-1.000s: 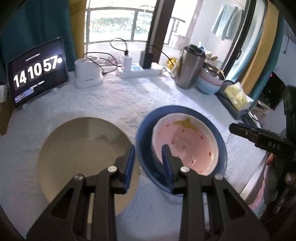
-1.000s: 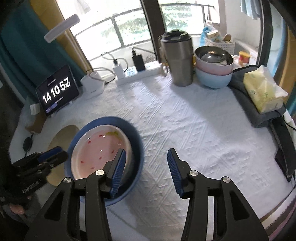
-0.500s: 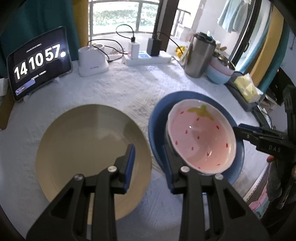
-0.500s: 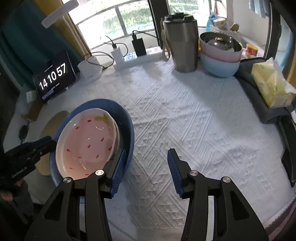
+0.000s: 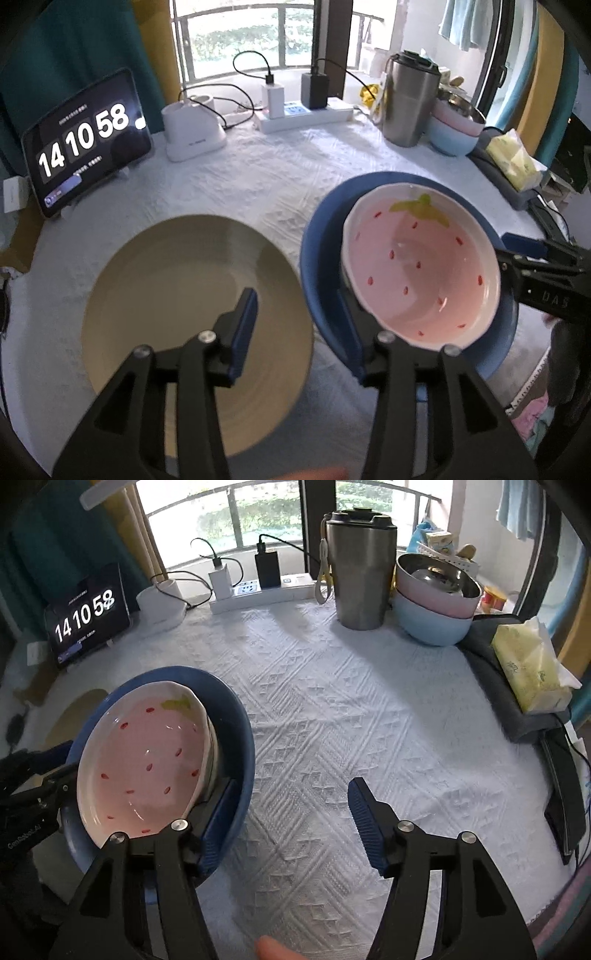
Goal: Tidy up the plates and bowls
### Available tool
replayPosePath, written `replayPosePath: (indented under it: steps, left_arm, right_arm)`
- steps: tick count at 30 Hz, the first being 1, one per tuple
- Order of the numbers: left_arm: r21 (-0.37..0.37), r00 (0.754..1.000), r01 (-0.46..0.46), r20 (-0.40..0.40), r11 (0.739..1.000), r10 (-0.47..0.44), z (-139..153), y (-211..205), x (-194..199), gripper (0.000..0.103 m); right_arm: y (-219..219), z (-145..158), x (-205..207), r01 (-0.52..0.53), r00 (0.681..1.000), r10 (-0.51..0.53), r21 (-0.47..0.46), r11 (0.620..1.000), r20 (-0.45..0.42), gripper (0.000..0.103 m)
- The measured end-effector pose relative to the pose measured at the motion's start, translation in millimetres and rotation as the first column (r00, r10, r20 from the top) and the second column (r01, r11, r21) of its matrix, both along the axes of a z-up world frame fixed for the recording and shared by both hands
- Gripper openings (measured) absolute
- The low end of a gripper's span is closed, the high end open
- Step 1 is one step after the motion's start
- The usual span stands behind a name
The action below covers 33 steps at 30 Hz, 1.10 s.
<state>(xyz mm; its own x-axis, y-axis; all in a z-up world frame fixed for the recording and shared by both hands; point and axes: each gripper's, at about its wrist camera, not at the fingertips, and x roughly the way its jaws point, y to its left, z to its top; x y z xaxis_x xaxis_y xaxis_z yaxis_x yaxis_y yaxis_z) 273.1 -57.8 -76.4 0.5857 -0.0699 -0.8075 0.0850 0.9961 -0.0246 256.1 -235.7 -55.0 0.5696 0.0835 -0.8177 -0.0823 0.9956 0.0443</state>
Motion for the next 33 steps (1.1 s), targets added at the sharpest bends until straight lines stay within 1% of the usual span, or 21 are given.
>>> replayPosePath:
  steps: [2, 3, 4, 8, 9, 12, 13, 15, 16, 18, 20, 21, 23, 24, 25, 26, 28, 33]
  left_arm:
    - [0.015, 1.000, -0.006, 0.016, 1.000, 0.006, 0.2, -1.8, -1.6, 0.045]
    - [0.022, 1.000, -0.014, 0.024, 1.000, 0.013, 0.1, -2.4, -2.3, 0.045]
    - [0.023, 0.999, -0.024, 0.028, 0.999, 0.023, -0.2, -2.3, -2.6, 0.045]
    - [-0.023, 0.998, -0.059, 0.020, 0.998, 0.060, -1.8, 2.7, -2.2, 0.045]
    - [-0.037, 0.997, -0.070, 0.015, 0.997, 0.071, -2.3, 4.2, -1.9, 0.045]
    - [-0.027, 0.996, -0.085, 0.020, 0.996, 0.086, -1.9, 2.8, -2.8, 0.045]
    - [-0.025, 0.996, -0.091, 0.024, 0.996, 0.091, -2.2, 1.9, -3.3, 0.045]
    - [-0.033, 0.994, -0.104, 0.021, 0.994, 0.105, -2.5, 2.0, -3.9, 0.044]
    - [-0.047, 0.994, -0.112, 0.015, 0.993, 0.113, -2.6, 2.6, -3.9, 0.043]
    - [-0.052, 0.992, -0.126, 0.012, 0.991, 0.126, -2.5, 2.6, -4.1, 0.041]
    - [-0.057, 0.992, -0.122, 0.014, 0.991, 0.123, -2.5, 1.3, -4.6, 0.037]
    - [-0.060, 0.993, -0.119, 0.016, 0.991, 0.120, -2.3, -0.5, -5.0, 0.033]
    - [-0.055, 0.993, -0.113, 0.022, 0.992, 0.115, -1.6, -4.5, -5.9, 0.026]
    - [-0.050, 0.994, -0.103, 0.025, 0.993, 0.105, -1.1, -7.8, -6.1, 0.019]
    - [-0.041, 0.995, -0.095, 0.028, 0.995, 0.096, -0.5, -10.7, -5.9, 0.014]
    - [-0.032, 0.995, -0.091, 0.030, 0.995, 0.092, 0.0, -12.9, -5.9, 0.013]
    - [-0.032, 0.995, -0.095, 0.031, 0.995, 0.096, 0.1, -12.4, -5.2, 0.012]
    - [-0.055, 0.995, -0.093, 0.024, 0.994, 0.095, 1.2, -9.5, -4.4, 0.012]
  right_arm:
    - [-0.6, -2.6, -1.5, 0.048, 0.999, -0.048, 0.013, 0.999, 0.010, 0.066]
    - [0.3, -4.6, -4.3, 0.086, 0.996, -0.087, 0.017, 0.996, 0.026, 0.065]
    - [1.0, -4.6, -6.7, 0.101, 0.994, -0.102, 0.024, 0.995, 0.043, 0.065]
    - [-2.9, -5.4, -6.2, 0.117, 0.992, -0.120, 0.062, 0.991, 0.038, 0.065]
    - [-5.8, -6.5, -4.7, 0.124, 0.992, -0.126, 0.085, 0.989, 0.021, 0.065]
    - [-11.3, -10.3, 4.2, 0.133, 0.990, -0.124, 0.144, 0.981, -0.072, 0.064]
    - [-11.2, -10.6, 6.3, 0.126, 0.989, -0.114, 0.149, 0.981, -0.090, 0.063]
    - [-7.3, -9.7, 7.4, 0.117, 0.990, -0.104, 0.136, 0.984, -0.099, 0.061]
    - [-5.5, -9.9, 6.9, 0.117, 0.990, -0.105, 0.131, 0.984, -0.100, 0.058]
    - [-0.9, -8.5, 4.1, 0.107, 0.992, -0.098, 0.124, 0.987, -0.080, 0.055]
    - [2.8, -8.1, 3.4, 0.094, 0.995, -0.088, 0.110, 0.989, -0.055, 0.050]
    - [4.7, -7.9, 1.2, 0.097, 0.995, -0.092, 0.111, 0.989, -0.044, 0.049]
    - [6.6, -7.7, -0.8, 0.094, 0.995, -0.092, 0.111, 0.989, -0.030, 0.038]
    - [8.9, -7.1, -1.9, 0.091, 0.996, -0.089, 0.109, 0.990, -0.021, 0.035]
    - [12.2, -6.7, -3.1, 0.085, 0.996, -0.084, 0.107, 0.991, -0.011, 0.027]
    - [16.6, -5.8, -4.4, 0.075, 0.997, -0.075, 0.095, 0.993, 0.000, 0.019]
    - [24.0, -4.5, -5.5, 0.067, 0.998, -0.069, 0.074, 0.995, 0.015, 0.011]
    - [21.1, -4.4, -4.6, 0.083, 0.996, -0.085, 0.102, 0.991, 0.016, 0.011]
